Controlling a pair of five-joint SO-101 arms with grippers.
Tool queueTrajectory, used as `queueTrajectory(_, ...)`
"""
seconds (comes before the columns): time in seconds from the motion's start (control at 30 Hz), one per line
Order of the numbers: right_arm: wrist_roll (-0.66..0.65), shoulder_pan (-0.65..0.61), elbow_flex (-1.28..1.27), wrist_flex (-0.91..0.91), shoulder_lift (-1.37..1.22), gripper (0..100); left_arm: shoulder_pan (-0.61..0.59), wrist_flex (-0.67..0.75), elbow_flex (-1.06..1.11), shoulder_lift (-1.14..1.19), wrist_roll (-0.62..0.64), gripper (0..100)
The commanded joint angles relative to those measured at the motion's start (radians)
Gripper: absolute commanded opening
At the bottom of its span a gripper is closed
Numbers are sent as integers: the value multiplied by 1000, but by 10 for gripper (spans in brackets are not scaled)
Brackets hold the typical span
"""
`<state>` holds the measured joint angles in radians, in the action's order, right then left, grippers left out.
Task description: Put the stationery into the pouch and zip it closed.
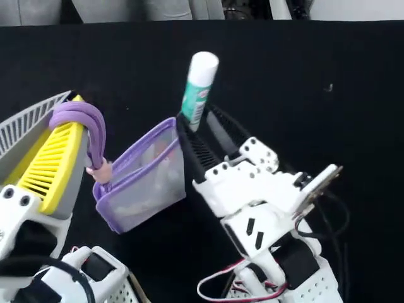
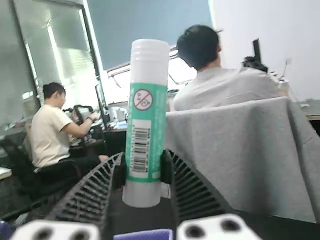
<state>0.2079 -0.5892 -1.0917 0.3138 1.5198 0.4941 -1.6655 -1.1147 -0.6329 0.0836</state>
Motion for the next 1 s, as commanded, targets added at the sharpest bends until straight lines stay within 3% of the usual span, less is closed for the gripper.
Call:
queueTrajectory(0.0, -94, -137, -12, 8, 4, 11, -5, -12, -15, -11, 9, 29)
queueTrajectory(0.17, -149, -233, -39, 8, 2, 11, -5, -6, -5, -51, 9, 29)
queueTrajectory(0.57, -149, -292, -205, -138, 4, 11, -7, -6, -5, -49, 9, 29)
queueTrajectory(0.97, -150, -308, -271, -150, 4, 11, -7, 21, -5, -58, 9, 29)
